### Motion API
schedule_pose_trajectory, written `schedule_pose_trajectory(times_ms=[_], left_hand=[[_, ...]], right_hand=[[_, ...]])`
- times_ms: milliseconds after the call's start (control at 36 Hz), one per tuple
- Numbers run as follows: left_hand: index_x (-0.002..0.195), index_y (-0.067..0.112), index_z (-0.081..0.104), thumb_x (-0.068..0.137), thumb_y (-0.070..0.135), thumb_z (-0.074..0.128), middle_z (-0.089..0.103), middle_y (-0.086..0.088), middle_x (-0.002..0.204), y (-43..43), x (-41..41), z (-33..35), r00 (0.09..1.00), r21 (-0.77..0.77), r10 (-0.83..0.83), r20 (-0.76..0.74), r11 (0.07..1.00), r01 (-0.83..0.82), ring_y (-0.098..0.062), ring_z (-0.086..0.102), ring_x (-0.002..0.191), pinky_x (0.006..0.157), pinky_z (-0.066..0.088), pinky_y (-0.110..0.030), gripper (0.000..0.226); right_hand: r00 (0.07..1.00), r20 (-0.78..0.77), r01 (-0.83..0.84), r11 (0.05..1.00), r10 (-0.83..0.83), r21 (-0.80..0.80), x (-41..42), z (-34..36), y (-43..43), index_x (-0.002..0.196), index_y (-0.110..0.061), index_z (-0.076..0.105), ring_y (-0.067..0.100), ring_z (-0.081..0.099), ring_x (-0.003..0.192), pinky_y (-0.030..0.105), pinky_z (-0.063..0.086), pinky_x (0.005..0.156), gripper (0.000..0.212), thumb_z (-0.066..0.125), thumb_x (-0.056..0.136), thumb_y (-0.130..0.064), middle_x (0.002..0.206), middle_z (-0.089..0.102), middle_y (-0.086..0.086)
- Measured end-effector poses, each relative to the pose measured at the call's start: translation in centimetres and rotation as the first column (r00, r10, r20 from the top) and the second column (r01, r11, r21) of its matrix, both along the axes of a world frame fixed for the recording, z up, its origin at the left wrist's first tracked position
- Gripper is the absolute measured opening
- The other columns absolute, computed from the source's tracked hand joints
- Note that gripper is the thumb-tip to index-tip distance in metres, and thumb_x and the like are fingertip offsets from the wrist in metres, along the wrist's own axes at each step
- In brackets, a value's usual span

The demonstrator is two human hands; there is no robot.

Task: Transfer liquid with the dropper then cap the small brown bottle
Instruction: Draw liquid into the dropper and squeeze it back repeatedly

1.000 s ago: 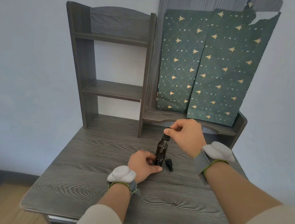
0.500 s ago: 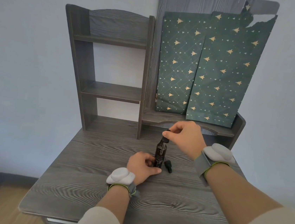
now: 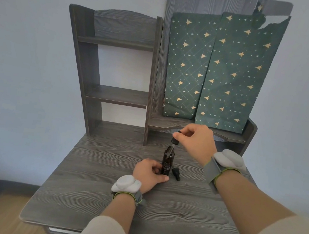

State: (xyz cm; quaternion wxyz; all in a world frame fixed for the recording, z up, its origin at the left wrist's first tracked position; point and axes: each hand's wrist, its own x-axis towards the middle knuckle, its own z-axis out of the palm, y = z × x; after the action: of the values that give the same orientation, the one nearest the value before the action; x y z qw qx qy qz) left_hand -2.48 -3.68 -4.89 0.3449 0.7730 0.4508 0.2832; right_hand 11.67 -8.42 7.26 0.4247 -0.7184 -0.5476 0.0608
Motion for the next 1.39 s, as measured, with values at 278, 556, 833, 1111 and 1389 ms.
schedule_pose_trajectory(times_ms=[278, 556, 833, 1111, 1389], left_hand=[[0.096, 0.023, 0.073, 0.064, 0.039, 0.081, 0.054, 0.008, 0.077, 0.2, 0.1, -0.1, 1.000, -0.006, 0.002, 0.001, 1.000, -0.002, -0.007, 0.050, 0.069, 0.068, 0.041, -0.020, 0.037], [0.094, 0.024, 0.073, 0.064, 0.041, 0.081, 0.057, 0.006, 0.080, 0.1, 0.1, -0.1, 1.000, -0.010, -0.004, 0.000, 1.000, 0.004, -0.008, 0.051, 0.071, 0.067, 0.040, -0.020, 0.036], [0.091, 0.026, 0.073, 0.062, 0.040, 0.081, 0.054, 0.009, 0.075, 0.1, 0.0, -0.2, 1.000, -0.005, -0.004, 0.017, 1.000, 0.004, -0.008, 0.049, 0.068, 0.071, 0.045, -0.028, 0.034], [0.094, 0.027, 0.072, 0.063, 0.039, 0.081, 0.054, 0.009, 0.075, 0.1, 0.0, -0.2, 0.999, -0.008, -0.021, 0.039, 1.000, 0.021, -0.003, 0.047, 0.064, 0.062, 0.038, -0.018, 0.035], [0.097, 0.025, 0.073, 0.063, 0.033, 0.085, 0.056, 0.011, 0.073, 0.4, -0.1, 0.0, 0.976, -0.162, -0.013, 0.216, 0.986, 0.049, -0.001, 0.048, 0.063, 0.065, 0.040, -0.013, 0.037]], right_hand=[[0.996, 0.035, 0.081, 0.991, -0.084, 0.102, 0.7, 1.5, 0.5, 0.076, -0.013, 0.072, 0.016, 0.064, 0.073, 0.028, 0.051, 0.072, 0.020, 0.071, 0.079, -0.033, 0.073, 0.070, 0.000], [0.997, 0.062, 0.044, 0.998, -0.046, 0.040, 0.5, 0.5, 0.9, 0.075, -0.015, 0.071, 0.016, 0.063, 0.073, 0.031, 0.052, 0.071, 0.019, 0.071, 0.079, -0.033, 0.071, 0.068, -0.002], [0.992, 0.087, -0.077, 0.984, 0.092, -0.162, 0.1, -1.9, 1.6, 0.081, -0.023, 0.072, 0.014, 0.066, 0.082, 0.036, 0.055, 0.082, 0.007, 0.071, 0.078, -0.030, 0.082, 0.072, -0.004], [0.991, 0.101, -0.069, 0.975, 0.092, -0.209, 0.3, -3.0, 1.7, 0.086, -0.020, 0.074, 0.014, 0.066, 0.082, 0.035, 0.055, 0.082, 0.014, 0.072, 0.079, -0.032, 0.083, 0.073, -0.002], [0.990, 0.098, 0.115, 0.982, -0.101, -0.151, 1.2, -4.4, 0.4, 0.098, -0.021, 0.067, 0.024, 0.065, 0.091, 0.031, 0.050, 0.077, 0.018, 0.051, 0.093, -0.028, 0.093, 0.071, 0.001]])
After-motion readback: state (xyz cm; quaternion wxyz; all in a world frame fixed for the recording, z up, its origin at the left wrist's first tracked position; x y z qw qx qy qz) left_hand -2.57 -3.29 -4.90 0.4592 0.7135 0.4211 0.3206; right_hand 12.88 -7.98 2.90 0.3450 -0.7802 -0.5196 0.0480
